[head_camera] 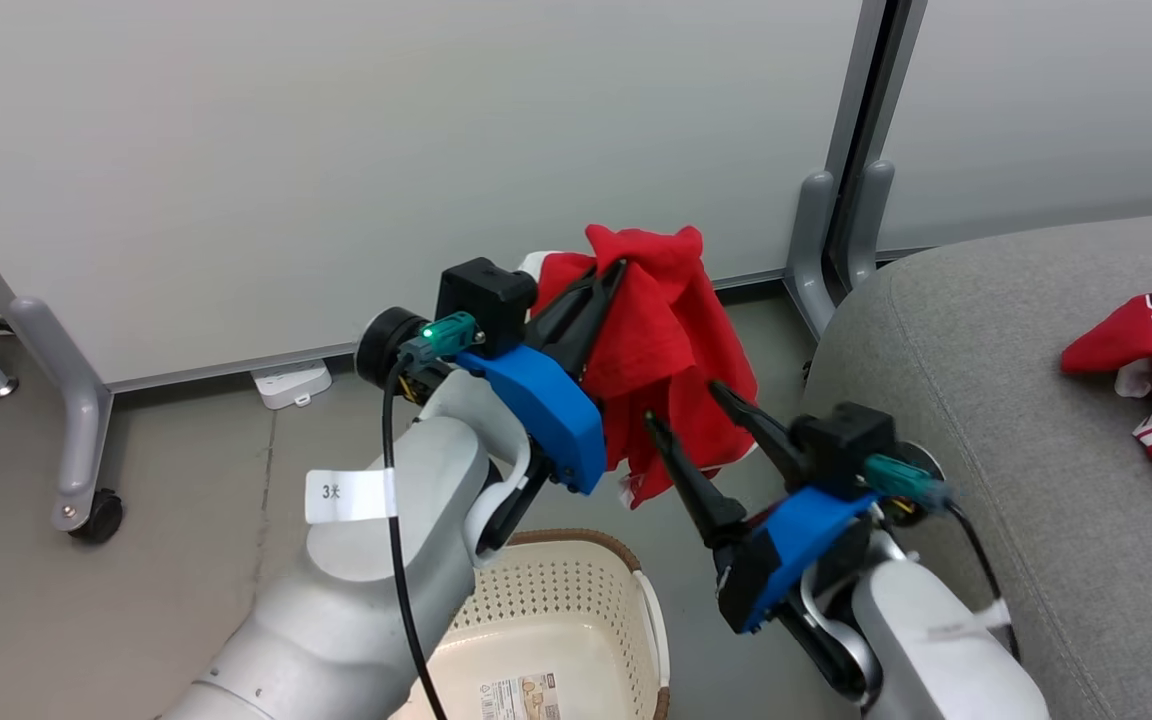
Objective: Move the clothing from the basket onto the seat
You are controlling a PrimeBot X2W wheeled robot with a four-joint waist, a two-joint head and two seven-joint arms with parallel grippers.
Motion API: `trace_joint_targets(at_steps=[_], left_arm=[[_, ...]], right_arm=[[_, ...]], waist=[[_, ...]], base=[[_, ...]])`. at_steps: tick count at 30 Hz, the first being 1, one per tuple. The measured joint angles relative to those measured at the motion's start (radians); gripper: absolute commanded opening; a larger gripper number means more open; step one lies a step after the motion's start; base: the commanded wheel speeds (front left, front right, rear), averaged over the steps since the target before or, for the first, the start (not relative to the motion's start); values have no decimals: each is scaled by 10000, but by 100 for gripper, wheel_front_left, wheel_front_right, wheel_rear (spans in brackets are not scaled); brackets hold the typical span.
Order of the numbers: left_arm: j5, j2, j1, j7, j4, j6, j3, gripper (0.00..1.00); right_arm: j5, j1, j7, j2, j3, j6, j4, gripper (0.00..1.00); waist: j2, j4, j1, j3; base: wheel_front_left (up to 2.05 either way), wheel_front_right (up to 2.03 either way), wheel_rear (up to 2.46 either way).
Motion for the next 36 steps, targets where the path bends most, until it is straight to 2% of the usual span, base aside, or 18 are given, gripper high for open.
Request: trace_joint_targets(at_steps=[4,9,17,18,19,36], left_arm=[[-121,-25,20,92,-263,0,-198,0],[-276,-33,21,173,-545,-2,-474,0],[-529,-35,24,316,-955,-2,-859,0],[-548,-36,24,339,-991,-2,-911,0],[-575,-38,25,341,-1007,-2,-947,0],[-731,12,61,251,-752,61,-974,0]], right_arm=[[-556,-1018,-125,21,236,2,1415,100],[-713,-2006,-414,92,368,2,3101,100],[1093,-2995,-769,117,1854,2,4433,98],[1258,-3061,-819,119,1996,2,4581,24],[1402,-3148,-876,115,2174,2,4688,0],[2855,-3809,-1699,119,3653,0,5797,0]], waist=[[0,27,1,59],[0,138,1,64],[0,374,1,33],[0,387,1,31],[0,396,1,31],[0,77,1,11]], base=[[0,0,0],[0,0,0],[0,0,0],[0,0,0],[0,0,0],[0,0,0]])
